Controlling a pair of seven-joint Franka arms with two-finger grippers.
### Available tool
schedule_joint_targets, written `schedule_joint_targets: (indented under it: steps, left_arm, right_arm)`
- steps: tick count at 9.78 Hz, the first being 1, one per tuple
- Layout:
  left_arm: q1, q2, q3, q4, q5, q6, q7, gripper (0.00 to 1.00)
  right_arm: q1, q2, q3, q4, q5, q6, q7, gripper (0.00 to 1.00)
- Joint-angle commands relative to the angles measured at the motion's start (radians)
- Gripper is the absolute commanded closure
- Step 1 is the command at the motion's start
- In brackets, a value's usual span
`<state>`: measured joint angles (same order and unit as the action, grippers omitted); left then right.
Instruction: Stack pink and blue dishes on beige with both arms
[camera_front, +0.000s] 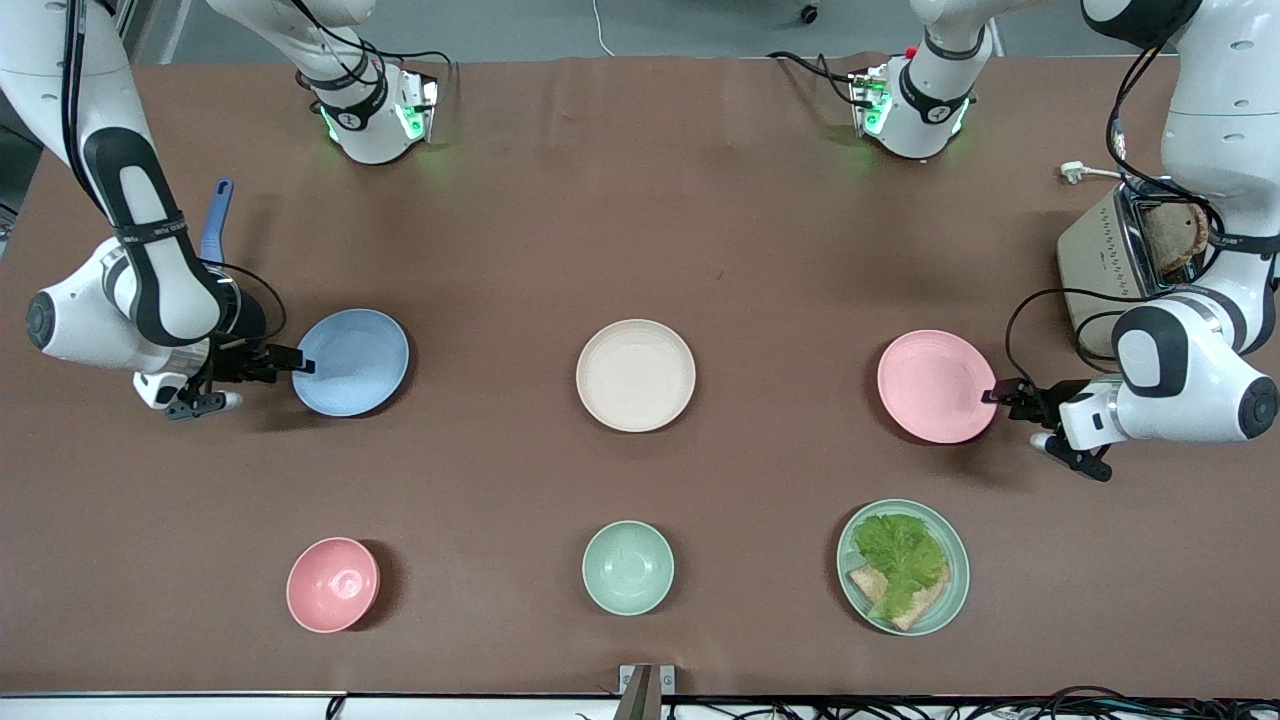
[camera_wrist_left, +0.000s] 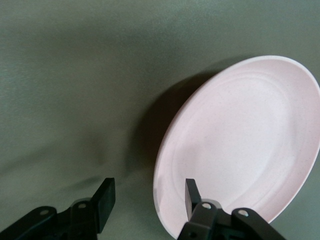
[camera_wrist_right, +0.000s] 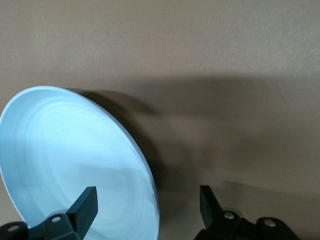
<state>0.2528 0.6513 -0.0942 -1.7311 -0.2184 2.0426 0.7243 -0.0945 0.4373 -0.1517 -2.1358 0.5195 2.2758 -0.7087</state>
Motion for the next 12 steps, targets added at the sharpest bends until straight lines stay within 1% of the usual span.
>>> schedule_joint_targets:
  steps: [1, 2, 3, 4, 5, 6, 7, 8, 9, 10, 11, 12]
  left_arm:
    - [0.003, 0.027, -0.006, -0.002, -0.012, 0.018, 0.024, 0.62]
    - [0.002, 0.027, -0.006, -0.002, -0.012, 0.018, 0.024, 0.71]
    - [-0.001, 0.028, -0.006, -0.002, -0.012, 0.018, 0.024, 0.83]
    - [-0.006, 0.025, -0.006, 0.002, -0.012, 0.010, 0.023, 0.97]
    - [-0.004, 0.022, -0.006, 0.005, -0.012, 0.007, 0.023, 1.00]
    - [-0.009, 0.016, -0.006, 0.010, -0.012, 0.005, 0.023, 1.00]
    - [-0.007, 0.010, -0.013, 0.034, -0.012, -0.004, 0.020, 1.00]
    - [-0.003, -0.021, -0.042, 0.063, -0.012, -0.057, 0.004, 1.00]
    - [-0.016, -0.063, -0.068, 0.077, -0.006, -0.111, -0.072, 1.00]
    - [-0.047, -0.100, -0.103, 0.073, 0.004, -0.128, -0.195, 1.00]
    - [-0.096, -0.128, -0.130, 0.068, 0.008, -0.137, -0.304, 1.00]
    - [-0.157, -0.131, -0.136, 0.070, 0.010, -0.137, -0.409, 1.00]
  right_arm:
    - [-0.005, -0.005, 0.006, -0.024, 0.048, 0.002, -0.029, 0.42]
    - [-0.007, -0.005, 0.006, -0.024, 0.050, -0.007, -0.032, 0.79]
    - [-0.010, -0.006, 0.006, -0.024, 0.050, -0.009, -0.034, 0.98]
    - [-0.010, -0.005, 0.004, -0.023, 0.050, -0.010, -0.046, 1.00]
    - [-0.011, -0.005, 0.004, -0.018, 0.050, -0.009, -0.060, 1.00]
    - [-0.019, -0.006, 0.003, -0.015, 0.050, -0.010, -0.058, 1.00]
    - [-0.024, -0.009, -0.003, -0.007, 0.050, -0.012, -0.054, 1.00]
    - [-0.021, -0.017, -0.008, 0.029, 0.048, -0.053, -0.042, 1.00]
    - [-0.013, -0.018, -0.043, 0.109, 0.042, -0.167, -0.019, 1.00]
    - [0.001, -0.018, -0.090, 0.191, 0.033, -0.261, 0.021, 1.00]
    - [0.009, -0.018, -0.118, 0.265, 0.011, -0.347, 0.067, 1.00]
    - [0.016, -0.020, -0.121, 0.328, -0.015, -0.410, 0.143, 1.00]
